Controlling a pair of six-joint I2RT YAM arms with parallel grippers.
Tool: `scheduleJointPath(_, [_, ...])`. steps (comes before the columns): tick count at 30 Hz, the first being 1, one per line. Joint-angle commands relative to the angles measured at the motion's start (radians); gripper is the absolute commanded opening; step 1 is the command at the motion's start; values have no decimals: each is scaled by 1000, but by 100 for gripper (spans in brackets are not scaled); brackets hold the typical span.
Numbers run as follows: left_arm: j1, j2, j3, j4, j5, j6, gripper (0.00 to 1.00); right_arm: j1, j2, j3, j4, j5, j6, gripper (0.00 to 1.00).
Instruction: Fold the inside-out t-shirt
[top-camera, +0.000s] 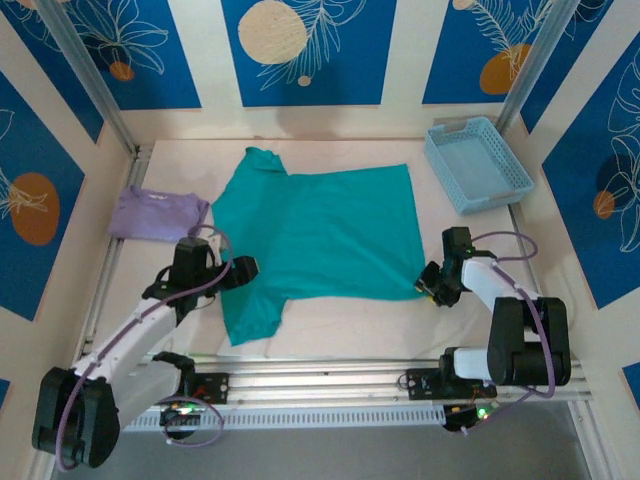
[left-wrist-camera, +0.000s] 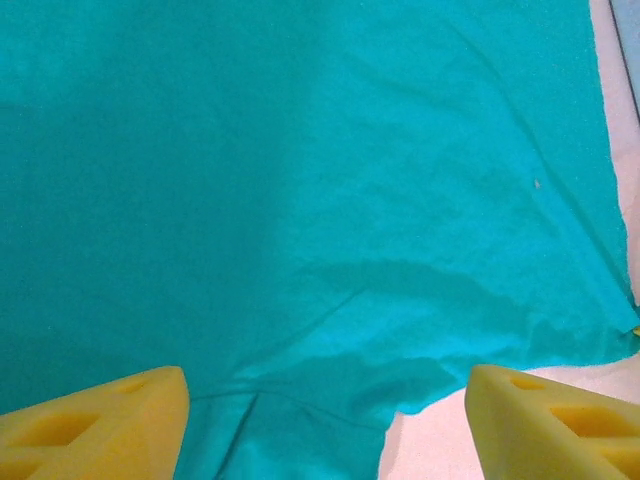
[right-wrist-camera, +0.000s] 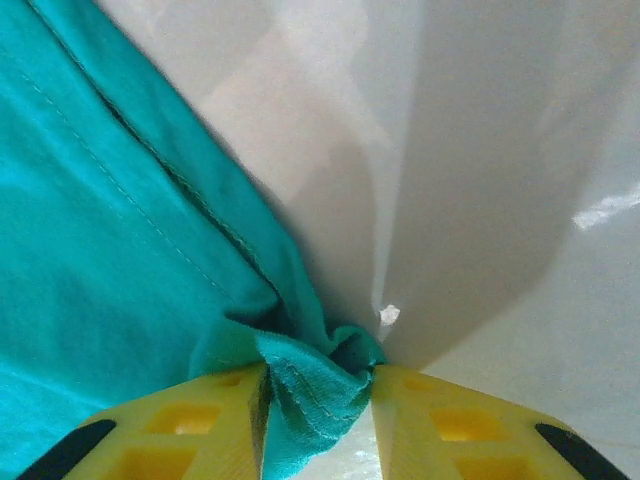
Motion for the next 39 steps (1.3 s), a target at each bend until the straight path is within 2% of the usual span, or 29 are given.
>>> scheduleJointPath(1, [-20,-56,37,-146,-53,21,72,-1,34,-7,20,-30,-4,26])
scheduleJointPath(2, [-30,-72,37,-182,-72,19,72,-2,36,-9,21,-31,-3,22])
scheduleJointPath(8, [-150,-160,-7,-363,-210,-63,67,-1,0,-4,23,-48,-33,9])
scheduleJointPath(12, [-246,-186,-17,-478,-329,-131,58,6,-32,0,28,-64,-56,5])
scheduleJointPath(16, [-308,-179,-36,-549,-385,-203,56,9,-61,-2,26,-71,-71,5])
scheduleJointPath(20, [-350,-173,-76,-568,-388,-261,48,9,-95,3,18,-73,-85,5])
scheduleJointPath(26, [-361,-110,-105,-500,-288,-268,40,8,-123,13,12,-82,-97,6])
scheduleJointPath(34, [-388,-82,-158,-455,-270,-303,27,2,-145,-2,17,-85,-99,6])
scheduleJointPath(39, [-392,-90,-173,-444,-267,-303,9,-2,-147,-12,20,-105,-109,9])
